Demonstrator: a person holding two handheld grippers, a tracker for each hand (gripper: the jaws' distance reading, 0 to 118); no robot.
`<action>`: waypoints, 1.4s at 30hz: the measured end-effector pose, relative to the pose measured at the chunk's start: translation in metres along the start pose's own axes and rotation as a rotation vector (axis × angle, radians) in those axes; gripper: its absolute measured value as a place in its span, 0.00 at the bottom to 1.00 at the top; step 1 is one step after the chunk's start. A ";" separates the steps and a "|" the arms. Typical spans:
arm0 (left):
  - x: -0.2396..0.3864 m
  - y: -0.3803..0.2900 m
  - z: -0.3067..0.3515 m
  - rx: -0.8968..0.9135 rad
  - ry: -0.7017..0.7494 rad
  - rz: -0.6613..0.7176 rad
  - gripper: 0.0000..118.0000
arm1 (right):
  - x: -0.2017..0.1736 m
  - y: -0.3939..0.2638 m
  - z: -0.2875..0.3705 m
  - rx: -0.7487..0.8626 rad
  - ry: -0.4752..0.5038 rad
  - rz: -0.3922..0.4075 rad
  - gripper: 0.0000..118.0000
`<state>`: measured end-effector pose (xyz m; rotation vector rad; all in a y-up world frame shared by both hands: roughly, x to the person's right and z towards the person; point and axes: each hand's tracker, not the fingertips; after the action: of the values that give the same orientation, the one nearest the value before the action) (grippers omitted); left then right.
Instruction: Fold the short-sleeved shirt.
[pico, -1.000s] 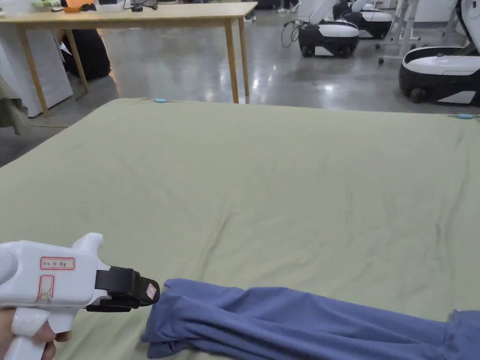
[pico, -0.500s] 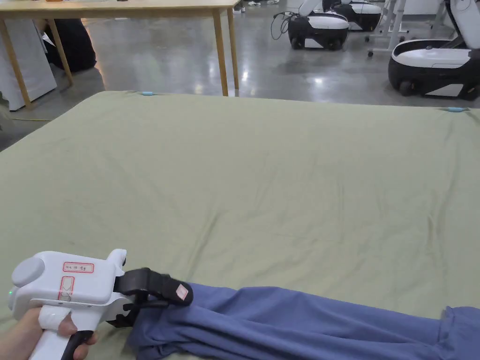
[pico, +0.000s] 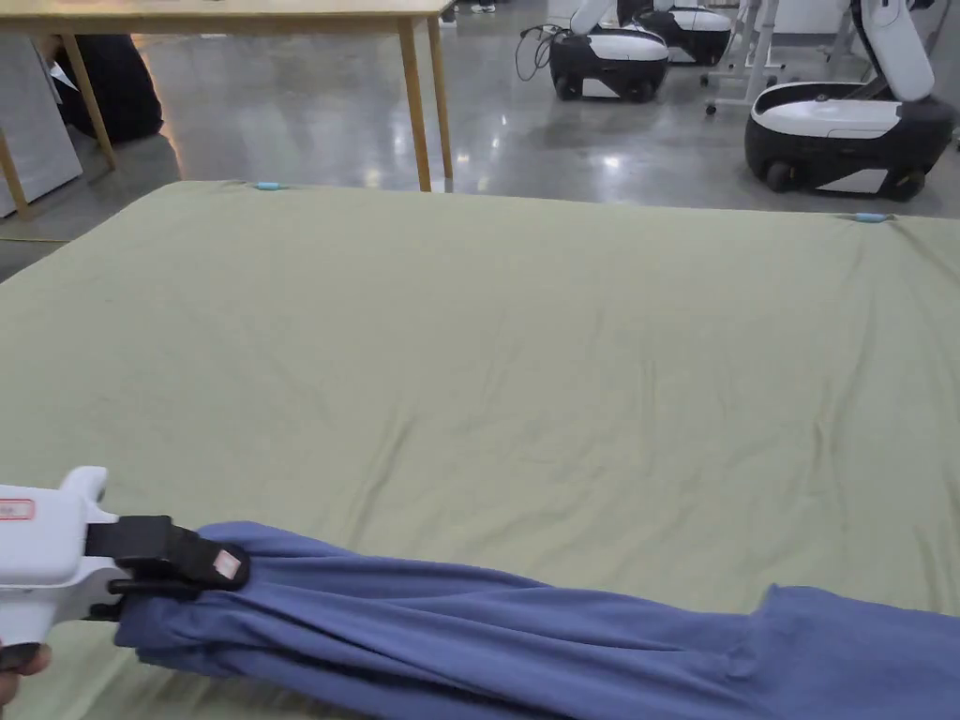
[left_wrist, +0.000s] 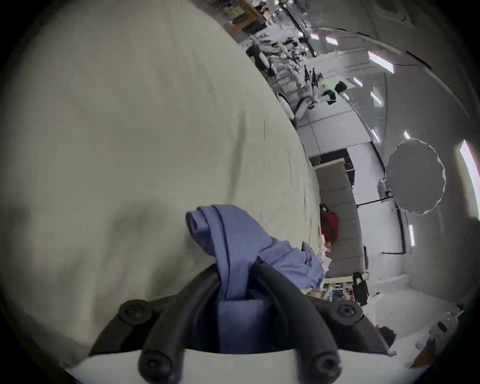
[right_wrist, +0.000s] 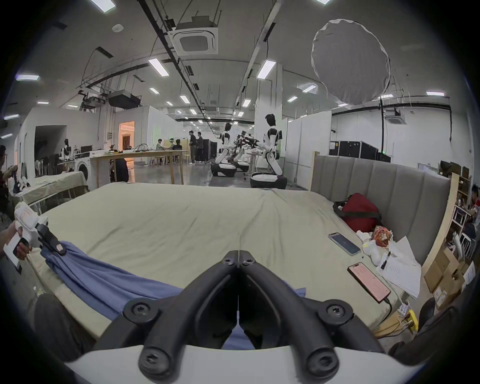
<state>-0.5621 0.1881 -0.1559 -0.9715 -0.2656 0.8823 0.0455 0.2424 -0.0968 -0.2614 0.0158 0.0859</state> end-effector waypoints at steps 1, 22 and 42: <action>0.001 0.002 0.014 0.034 0.019 0.005 0.06 | -0.001 0.001 -0.001 0.009 0.006 0.004 0.01; 0.223 -0.084 -0.168 -0.203 0.076 -0.334 0.06 | 0.020 -0.014 0.017 -0.022 0.066 -0.021 0.01; 0.181 -0.088 -0.179 -0.173 0.023 -0.268 0.00 | 0.021 -0.027 0.006 -0.083 0.094 -0.057 0.01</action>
<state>-0.3001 0.1925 -0.2177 -1.0763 -0.4470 0.6095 0.0690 0.2197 -0.0847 -0.3481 0.0983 0.0174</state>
